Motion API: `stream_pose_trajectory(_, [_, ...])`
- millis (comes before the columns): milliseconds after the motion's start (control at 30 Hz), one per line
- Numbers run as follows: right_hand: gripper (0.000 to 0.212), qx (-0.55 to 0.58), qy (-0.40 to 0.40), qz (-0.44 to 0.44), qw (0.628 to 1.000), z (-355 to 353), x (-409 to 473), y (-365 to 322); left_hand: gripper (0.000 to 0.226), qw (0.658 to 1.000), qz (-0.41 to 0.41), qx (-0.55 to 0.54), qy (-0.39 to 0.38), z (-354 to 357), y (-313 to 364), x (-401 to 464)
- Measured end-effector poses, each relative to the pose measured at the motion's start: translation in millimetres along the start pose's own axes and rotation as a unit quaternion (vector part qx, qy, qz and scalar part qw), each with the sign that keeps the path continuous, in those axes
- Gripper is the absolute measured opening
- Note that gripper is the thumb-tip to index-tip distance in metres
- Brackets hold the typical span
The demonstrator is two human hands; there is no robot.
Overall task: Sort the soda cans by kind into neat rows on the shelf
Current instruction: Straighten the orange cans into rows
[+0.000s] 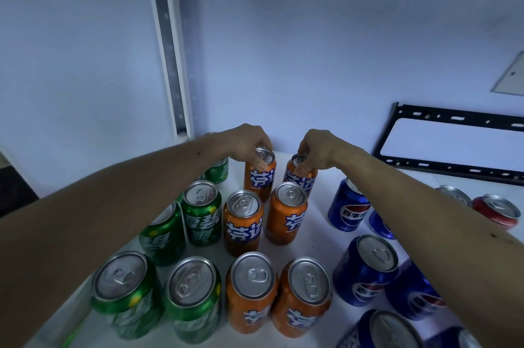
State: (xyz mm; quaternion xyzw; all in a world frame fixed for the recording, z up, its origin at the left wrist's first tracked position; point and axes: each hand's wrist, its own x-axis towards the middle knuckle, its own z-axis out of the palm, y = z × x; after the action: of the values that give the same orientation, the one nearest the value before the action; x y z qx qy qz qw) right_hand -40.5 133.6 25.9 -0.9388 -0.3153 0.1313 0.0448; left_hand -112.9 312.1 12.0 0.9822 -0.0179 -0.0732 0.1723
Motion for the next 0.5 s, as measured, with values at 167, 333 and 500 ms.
stream_pose_trajectory(167, [0.057, -0.018, 0.004, -0.012, 1.0, 4, -4, 3, 0.068, 1.0, -0.021, -0.008, -0.005, 2, -2, -4])
stream_pose_trajectory(333, [0.062, 0.024, 0.035, -0.037, 0.998, 1, -30, 4, 0.08, 0.996, -0.018, -0.075, 0.032, -3, 2, -36])
stream_pose_trajectory(500, [0.039, 0.12, 0.056, -0.045, 0.99, -5, -68, -6, 0.055, 0.996, 0.01, -0.091, 0.009, -11, 13, -75])
